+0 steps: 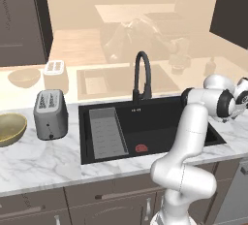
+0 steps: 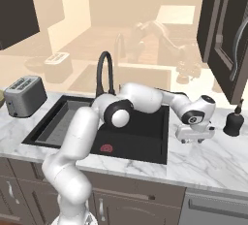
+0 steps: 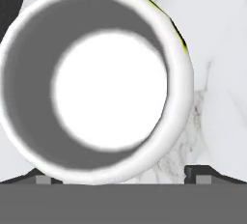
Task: Pick the mug and place it in the sink. Pick the bowl and place it in the open cabinet and then close the cabinet.
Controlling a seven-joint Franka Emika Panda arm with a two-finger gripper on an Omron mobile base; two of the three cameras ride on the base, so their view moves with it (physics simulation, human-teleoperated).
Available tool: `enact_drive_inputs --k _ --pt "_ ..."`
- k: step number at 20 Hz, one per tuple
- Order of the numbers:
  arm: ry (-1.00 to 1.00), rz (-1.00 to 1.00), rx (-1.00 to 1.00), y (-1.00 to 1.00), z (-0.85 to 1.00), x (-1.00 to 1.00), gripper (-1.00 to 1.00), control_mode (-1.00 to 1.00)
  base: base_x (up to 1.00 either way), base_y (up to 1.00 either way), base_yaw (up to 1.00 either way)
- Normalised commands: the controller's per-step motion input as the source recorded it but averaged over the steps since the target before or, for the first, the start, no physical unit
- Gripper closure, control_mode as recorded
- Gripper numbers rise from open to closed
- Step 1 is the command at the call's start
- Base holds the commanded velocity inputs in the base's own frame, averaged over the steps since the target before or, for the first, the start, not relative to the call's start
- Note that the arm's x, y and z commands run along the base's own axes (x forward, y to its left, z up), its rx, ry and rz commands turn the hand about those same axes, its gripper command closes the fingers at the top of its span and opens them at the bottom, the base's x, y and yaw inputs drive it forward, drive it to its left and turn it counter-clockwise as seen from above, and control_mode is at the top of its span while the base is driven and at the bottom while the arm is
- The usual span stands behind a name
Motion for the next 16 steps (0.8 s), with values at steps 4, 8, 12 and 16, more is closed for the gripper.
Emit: enact_drive_inputs --k 4,8,12,16 --pt "0.0 0.0 0.07 0.01 -0.07 0.06 -1.0 -1.0 0.0 0.0 0.0" --pt "0.0 0.0 0.1 0.03 -0.04 0.02 1.0 -1.0 0.0 0.0 0.0" --pt "0.0 0.0 0.13 0.12 -0.05 -0.01 1.0 -1.0 0.0 0.0 0.0" --pt "-0.05 0.0 0.1 0.15 -0.01 -0.07 1.0 -1.0 0.0 0.0 0.0"
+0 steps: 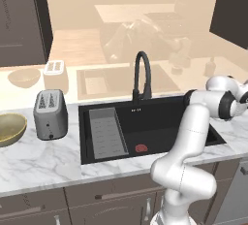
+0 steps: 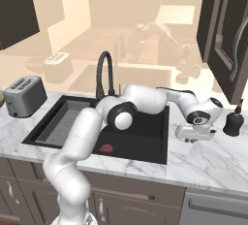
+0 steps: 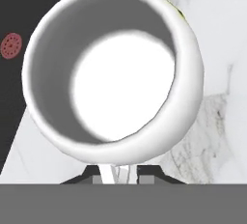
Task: Pick the mug and place it in the sink. Pick the bowl and place it in the open cabinet and then close the cabinet.
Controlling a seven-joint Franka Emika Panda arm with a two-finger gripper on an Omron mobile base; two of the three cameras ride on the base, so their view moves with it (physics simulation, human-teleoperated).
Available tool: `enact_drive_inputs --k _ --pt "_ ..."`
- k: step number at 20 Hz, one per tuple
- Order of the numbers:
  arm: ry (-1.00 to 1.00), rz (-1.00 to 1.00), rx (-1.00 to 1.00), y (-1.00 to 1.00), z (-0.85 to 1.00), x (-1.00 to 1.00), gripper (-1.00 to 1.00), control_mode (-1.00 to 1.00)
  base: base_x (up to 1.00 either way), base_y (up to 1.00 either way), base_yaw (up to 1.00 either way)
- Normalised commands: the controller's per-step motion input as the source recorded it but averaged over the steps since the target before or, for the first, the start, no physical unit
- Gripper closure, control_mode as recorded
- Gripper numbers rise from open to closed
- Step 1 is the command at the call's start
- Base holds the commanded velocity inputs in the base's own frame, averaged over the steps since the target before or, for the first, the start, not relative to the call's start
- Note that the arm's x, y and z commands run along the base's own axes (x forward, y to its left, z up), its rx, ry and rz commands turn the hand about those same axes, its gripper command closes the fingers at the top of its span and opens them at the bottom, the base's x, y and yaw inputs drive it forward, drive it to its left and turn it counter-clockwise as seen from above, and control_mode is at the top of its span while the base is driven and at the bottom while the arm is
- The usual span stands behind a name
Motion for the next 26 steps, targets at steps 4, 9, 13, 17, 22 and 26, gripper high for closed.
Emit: enact_drive_inputs --k 4,9,13,17,22,26 --pt "-0.14 0.0 0.01 0.41 0.0 -0.22 1.0 -1.0 0.0 0.0 0.0" --pt "-0.13 0.0 0.0 0.55 0.0 -0.3 1.0 -1.0 0.0 0.0 0.0" --pt "-0.12 0.0 -0.1 0.9 0.11 -0.43 1.0 -1.0 0.0 0.0 0.0" --pt "-0.09 0.0 -0.11 0.88 0.12 -0.34 1.0 -1.0 0.0 0.0 0.0" --pt "0.0 0.0 -0.09 0.65 0.49 -0.26 1.0 -1.0 0.0 0.0 0.0" --pt "0.01 0.02 -0.07 0.42 0.64 -0.09 1.0 -1.0 0.0 0.0 0.0"
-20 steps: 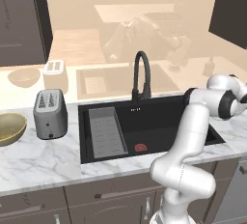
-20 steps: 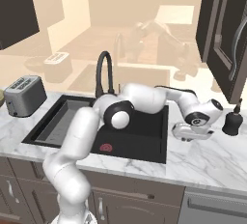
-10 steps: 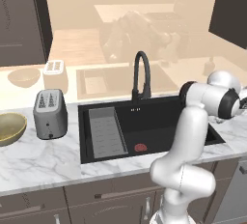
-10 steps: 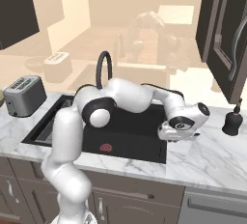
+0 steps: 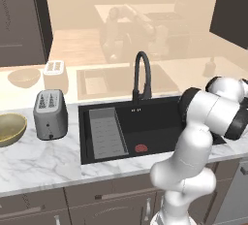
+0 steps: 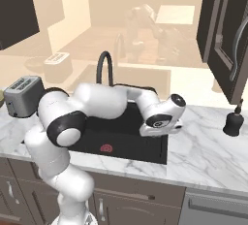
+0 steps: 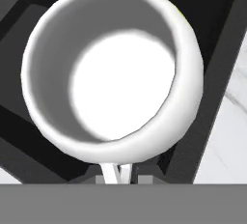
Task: Pick the mug and place it in the sink. Pick the bowl and place it in the open cabinet and then close the cabinet.
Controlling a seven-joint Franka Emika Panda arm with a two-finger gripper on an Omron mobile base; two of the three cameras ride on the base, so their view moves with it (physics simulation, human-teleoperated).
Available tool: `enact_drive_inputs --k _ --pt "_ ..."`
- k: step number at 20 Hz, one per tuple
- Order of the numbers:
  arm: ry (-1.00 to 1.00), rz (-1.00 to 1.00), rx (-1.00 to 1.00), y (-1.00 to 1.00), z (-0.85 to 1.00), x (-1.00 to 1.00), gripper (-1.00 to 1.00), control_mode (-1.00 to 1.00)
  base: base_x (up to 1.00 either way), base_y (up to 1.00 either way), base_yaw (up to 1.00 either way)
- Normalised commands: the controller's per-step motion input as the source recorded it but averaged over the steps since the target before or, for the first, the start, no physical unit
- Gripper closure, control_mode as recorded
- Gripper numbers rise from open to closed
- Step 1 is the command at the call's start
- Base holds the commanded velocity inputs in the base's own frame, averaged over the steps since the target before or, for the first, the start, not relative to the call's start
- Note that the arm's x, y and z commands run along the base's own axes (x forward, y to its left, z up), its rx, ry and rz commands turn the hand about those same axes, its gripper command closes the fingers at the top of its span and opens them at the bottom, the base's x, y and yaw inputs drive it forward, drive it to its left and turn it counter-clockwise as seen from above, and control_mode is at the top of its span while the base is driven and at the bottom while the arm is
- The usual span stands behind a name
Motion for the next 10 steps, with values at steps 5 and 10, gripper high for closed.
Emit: enact_drive_inputs --k 5,10 --pt "0.0 0.03 -0.04 0.44 0.23 0.0 1.0 -1.0 0.0 0.0 0.0" --pt "0.02 0.07 0.0 0.34 0.0 0.0 1.0 -1.0 0.0 0.0 0.0"
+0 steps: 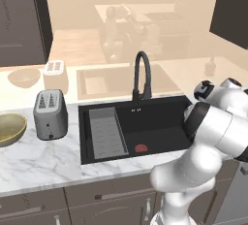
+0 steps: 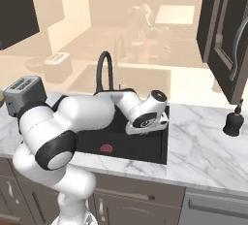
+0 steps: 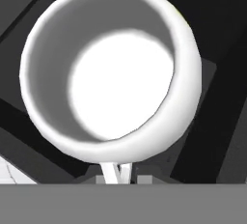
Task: Pick the mug and place it in the sink. Pick the bowl and place it in the open cabinet and then close the cabinet.
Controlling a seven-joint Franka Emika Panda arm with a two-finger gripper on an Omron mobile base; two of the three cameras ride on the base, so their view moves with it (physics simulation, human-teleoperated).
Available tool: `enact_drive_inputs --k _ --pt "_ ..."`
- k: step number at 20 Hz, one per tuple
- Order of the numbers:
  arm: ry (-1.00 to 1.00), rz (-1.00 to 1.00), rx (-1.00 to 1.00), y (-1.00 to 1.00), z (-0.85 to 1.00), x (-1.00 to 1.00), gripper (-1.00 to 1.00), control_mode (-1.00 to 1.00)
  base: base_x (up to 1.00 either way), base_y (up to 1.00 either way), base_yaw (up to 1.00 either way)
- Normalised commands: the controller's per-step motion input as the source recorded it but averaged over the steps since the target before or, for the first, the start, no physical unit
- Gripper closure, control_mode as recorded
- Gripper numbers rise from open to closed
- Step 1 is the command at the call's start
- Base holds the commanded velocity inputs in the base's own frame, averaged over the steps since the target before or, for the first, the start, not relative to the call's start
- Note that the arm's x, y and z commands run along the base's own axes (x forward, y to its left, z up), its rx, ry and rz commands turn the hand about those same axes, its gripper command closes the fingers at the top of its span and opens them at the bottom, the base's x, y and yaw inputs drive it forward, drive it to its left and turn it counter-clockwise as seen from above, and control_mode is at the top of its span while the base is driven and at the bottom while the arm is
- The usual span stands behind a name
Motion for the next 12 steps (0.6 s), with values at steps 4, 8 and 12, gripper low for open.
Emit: enact_drive_inputs --k 4,8,12 --pt "0.0 0.09 0.0 0.22 -0.04 0.0 1.0 -1.0 0.0 0.0 0.0" --pt "0.0 0.11 0.0 0.12 -0.12 0.0 1.0 -1.0 0.0 0.0 0.0" --pt "0.0 0.1 0.0 0.25 -0.21 0.03 1.0 -1.0 0.0 0.0 0.0"
